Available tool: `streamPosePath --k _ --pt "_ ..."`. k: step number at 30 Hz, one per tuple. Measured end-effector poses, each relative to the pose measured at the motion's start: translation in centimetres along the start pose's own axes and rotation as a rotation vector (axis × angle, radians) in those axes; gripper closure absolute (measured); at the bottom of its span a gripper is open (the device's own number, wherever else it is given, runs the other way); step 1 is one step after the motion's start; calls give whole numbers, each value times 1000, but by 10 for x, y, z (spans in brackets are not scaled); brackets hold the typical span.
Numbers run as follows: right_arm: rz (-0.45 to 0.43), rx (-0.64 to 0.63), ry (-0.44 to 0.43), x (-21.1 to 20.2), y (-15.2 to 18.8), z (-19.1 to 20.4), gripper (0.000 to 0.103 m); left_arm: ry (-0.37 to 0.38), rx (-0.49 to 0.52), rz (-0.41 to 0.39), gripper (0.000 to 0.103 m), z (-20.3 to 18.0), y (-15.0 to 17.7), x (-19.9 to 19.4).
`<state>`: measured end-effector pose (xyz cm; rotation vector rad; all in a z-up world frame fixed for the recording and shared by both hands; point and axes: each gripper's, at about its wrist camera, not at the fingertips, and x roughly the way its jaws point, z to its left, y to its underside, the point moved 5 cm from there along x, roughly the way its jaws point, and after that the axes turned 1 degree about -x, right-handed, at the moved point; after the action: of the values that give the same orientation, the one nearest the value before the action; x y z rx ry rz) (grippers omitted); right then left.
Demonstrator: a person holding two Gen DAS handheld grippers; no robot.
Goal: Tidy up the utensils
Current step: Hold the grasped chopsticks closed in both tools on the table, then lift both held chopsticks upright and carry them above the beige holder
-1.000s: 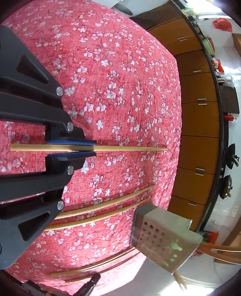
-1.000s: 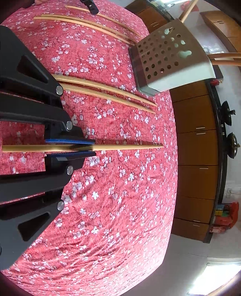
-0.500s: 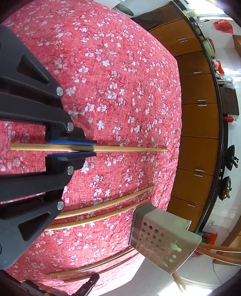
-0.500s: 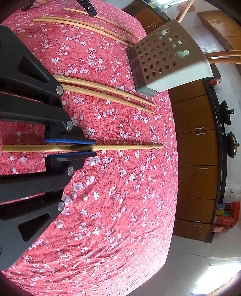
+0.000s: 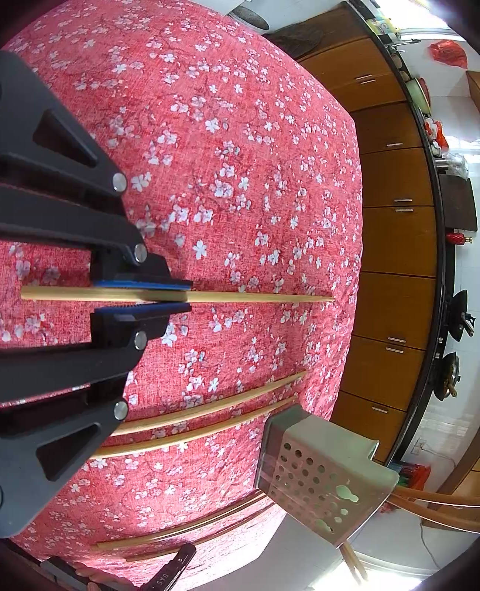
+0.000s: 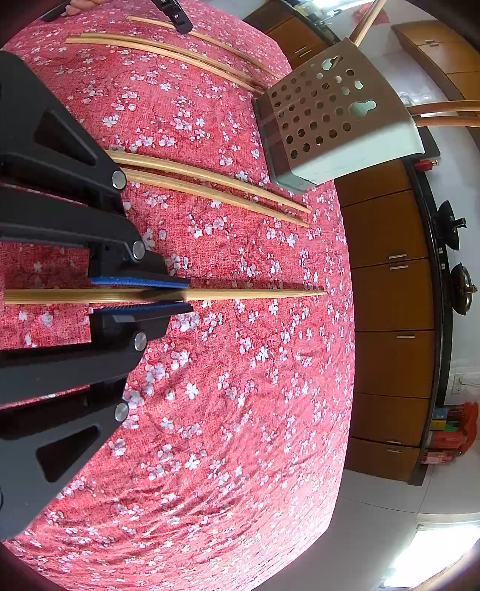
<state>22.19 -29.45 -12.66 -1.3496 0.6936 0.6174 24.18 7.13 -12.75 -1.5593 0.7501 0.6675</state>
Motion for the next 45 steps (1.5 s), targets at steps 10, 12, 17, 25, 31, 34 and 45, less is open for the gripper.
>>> streamPosePath --k 10,12,17,25,31,34,45 --pt "0 1 -1 0 1 0 94 0 -2 0 94 0 0 0" --pt "0 2 -1 0 1 -1 94 0 -2 1 94 0 0 0" --pt "1 1 0 0 1 0 94 0 -2 1 94 0 0 0" --pt "1 0 4 0 -1 -2 94 6 -7 0 94 0 -1 -2" --pt "1 4 -9 -9 11 2 93 0 14 3 94 -5 8 -9" --pt "1 12 -19 -12 15 1 94 -1 23 5 94 -7 14 -14" --pt "-57 25 -7 -33 6 -6 95 -19 51 -48 95 -6 8 -37"
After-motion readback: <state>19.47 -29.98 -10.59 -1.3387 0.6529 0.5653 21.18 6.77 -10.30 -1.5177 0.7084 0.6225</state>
